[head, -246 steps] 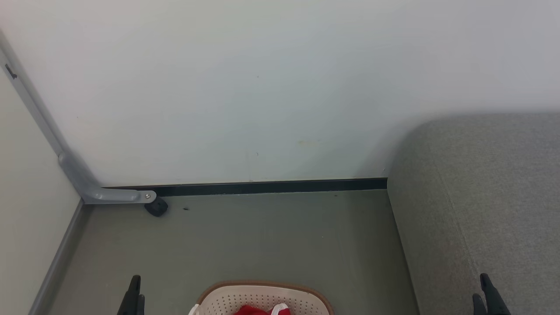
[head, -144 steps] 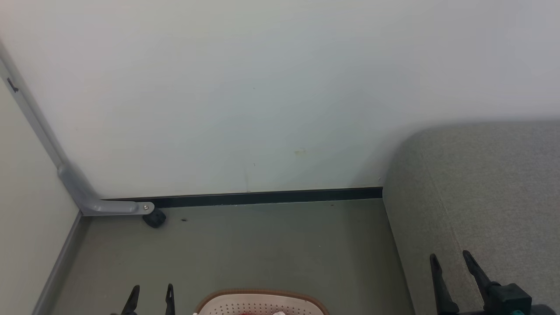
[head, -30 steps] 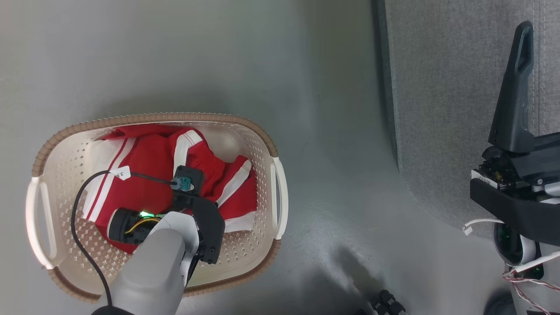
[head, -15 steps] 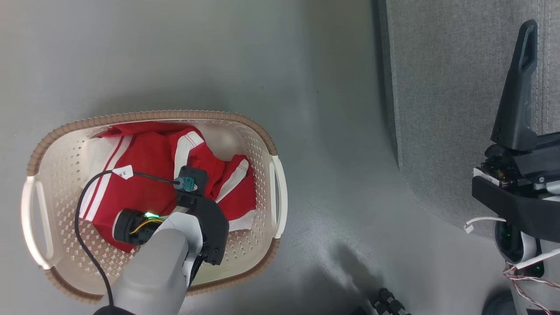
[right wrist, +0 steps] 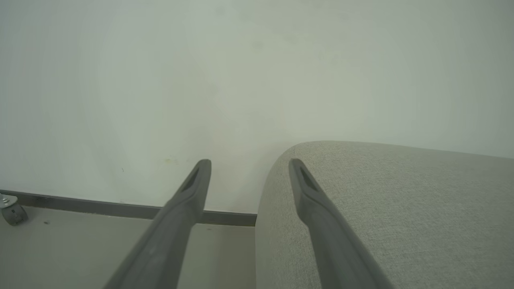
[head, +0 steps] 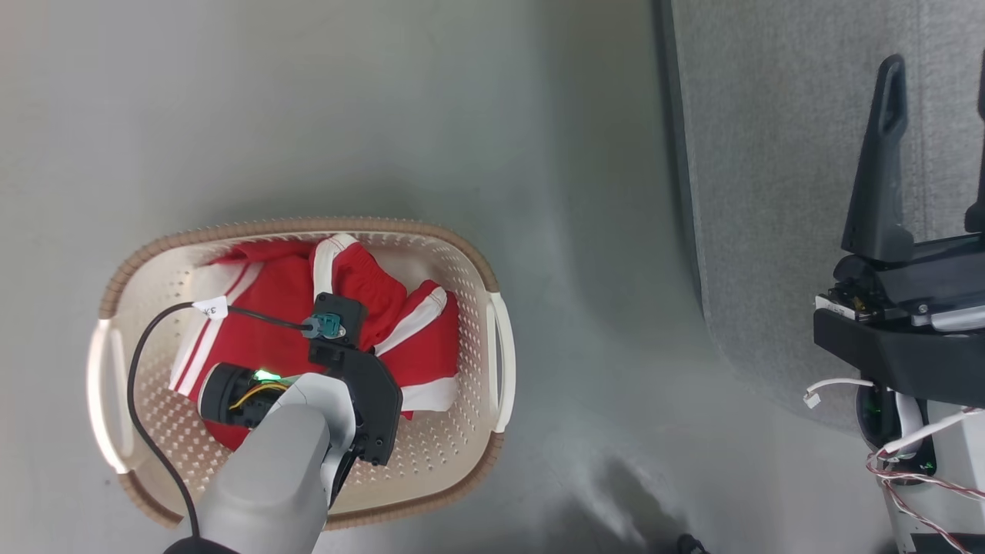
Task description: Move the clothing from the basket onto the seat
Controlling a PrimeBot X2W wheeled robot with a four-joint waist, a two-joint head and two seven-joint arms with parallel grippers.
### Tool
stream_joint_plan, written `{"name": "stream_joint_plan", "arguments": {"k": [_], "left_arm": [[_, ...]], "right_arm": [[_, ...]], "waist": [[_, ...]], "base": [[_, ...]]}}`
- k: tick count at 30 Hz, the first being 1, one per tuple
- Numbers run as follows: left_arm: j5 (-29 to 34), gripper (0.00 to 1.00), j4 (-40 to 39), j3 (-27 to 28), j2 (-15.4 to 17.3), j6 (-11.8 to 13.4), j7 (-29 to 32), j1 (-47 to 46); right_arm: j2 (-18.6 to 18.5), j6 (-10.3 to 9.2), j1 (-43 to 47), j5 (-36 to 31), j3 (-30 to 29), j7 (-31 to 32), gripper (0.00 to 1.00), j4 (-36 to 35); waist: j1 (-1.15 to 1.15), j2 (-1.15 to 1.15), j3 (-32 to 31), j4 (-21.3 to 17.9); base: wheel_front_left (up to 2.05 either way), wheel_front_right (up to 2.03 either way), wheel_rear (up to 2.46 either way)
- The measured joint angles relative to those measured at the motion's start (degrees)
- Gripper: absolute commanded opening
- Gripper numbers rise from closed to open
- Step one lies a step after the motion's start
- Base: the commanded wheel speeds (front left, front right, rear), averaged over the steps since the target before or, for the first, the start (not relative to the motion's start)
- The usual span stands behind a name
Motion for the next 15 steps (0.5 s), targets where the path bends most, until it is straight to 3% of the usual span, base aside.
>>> {"name": "stream_joint_plan", "arguments": {"k": [15], "left_arm": [[-2.2,0.0,0.0,0.8,-0.2,-1.5,-8.2,0.1]], "right_arm": [[1.2,1.57,0.9,2.2,0.0,0.0,1.0,7.2]], "waist": [[0.0,0.0,-7.3,2.5]], "base": [[0.0,0.0,0.0]]}}
